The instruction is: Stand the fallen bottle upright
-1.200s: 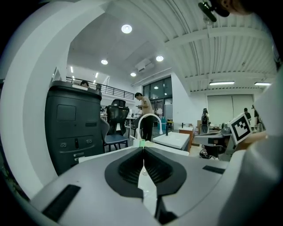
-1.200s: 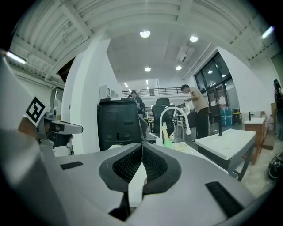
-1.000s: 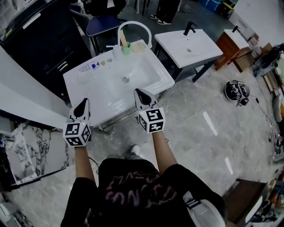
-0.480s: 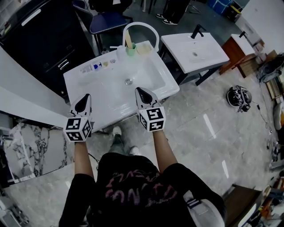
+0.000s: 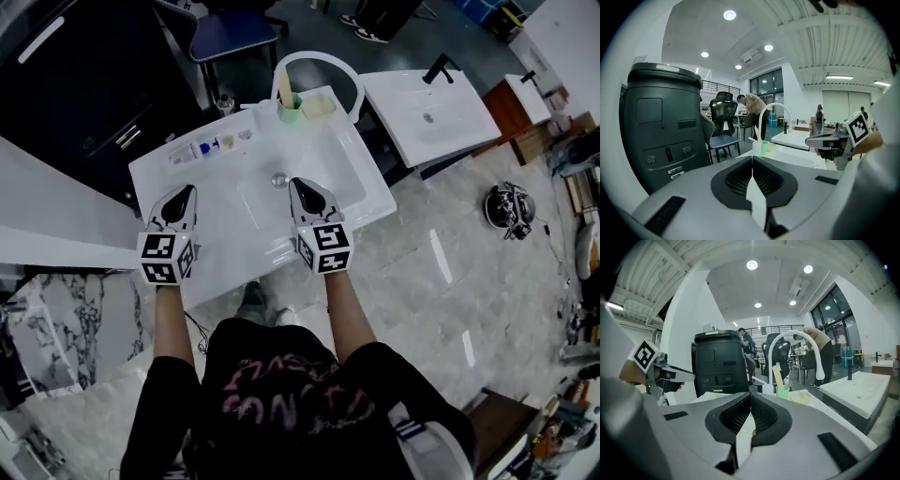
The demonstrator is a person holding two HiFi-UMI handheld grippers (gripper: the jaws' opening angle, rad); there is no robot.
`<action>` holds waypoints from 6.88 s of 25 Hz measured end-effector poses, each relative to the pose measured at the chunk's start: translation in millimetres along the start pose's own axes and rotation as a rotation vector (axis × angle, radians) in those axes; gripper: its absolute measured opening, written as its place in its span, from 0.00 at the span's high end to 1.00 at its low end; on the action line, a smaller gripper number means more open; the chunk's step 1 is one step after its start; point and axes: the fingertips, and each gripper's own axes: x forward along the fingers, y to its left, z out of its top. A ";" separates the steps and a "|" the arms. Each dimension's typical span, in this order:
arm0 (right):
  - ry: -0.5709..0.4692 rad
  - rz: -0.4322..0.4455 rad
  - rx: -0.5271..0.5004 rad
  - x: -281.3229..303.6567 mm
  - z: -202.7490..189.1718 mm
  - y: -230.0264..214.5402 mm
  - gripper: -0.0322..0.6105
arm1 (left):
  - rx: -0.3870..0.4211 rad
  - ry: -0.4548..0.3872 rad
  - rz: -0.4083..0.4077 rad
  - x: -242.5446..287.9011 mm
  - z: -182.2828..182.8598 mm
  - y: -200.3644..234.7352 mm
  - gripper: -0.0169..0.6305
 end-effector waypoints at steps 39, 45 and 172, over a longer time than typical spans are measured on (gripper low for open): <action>0.155 0.007 0.074 150.4 -45.0 -49.4 0.93 | 0.611 0.650 -0.349 202.9 -88.4 79.8 0.68; 0.177 0.029 0.093 155.3 -60.1 -59.2 0.93 | 0.696 0.774 -0.366 219.2 -111.1 81.4 0.68; -0.073 0.236 -0.161 56.9 64.9 77.9 0.94 | -0.030 -0.172 0.246 -56.2 34.4 47.6 0.95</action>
